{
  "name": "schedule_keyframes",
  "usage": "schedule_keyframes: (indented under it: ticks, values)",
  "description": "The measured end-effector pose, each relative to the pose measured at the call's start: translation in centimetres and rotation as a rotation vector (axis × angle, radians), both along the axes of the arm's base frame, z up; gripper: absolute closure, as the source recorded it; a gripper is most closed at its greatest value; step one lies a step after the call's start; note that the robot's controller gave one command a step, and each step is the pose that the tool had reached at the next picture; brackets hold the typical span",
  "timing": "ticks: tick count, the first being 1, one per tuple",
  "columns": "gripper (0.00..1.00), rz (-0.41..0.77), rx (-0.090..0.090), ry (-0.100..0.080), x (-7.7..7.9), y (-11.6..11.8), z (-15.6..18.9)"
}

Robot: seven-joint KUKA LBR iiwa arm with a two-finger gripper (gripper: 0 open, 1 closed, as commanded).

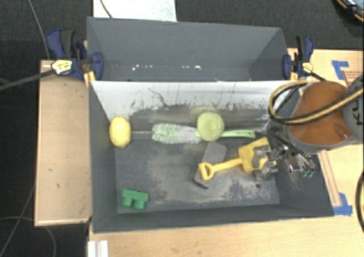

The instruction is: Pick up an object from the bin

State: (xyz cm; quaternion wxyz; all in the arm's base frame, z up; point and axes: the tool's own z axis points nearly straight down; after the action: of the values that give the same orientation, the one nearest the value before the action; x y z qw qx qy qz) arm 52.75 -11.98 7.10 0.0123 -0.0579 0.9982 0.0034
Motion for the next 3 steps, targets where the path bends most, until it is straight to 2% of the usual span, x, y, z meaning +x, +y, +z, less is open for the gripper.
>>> schedule_keyframes:
  ticks: [1, 2, 3]
  values:
    - [1.0, -0.014, 0.0, 0.005, -0.2, 0.6, -0.1]
    - [1.0, -0.039, 0.003, 0.004, -0.8, 0.3, -0.1]
    - [1.0, -0.014, 0.001, 0.008, -1.3, 0.7, -0.1]
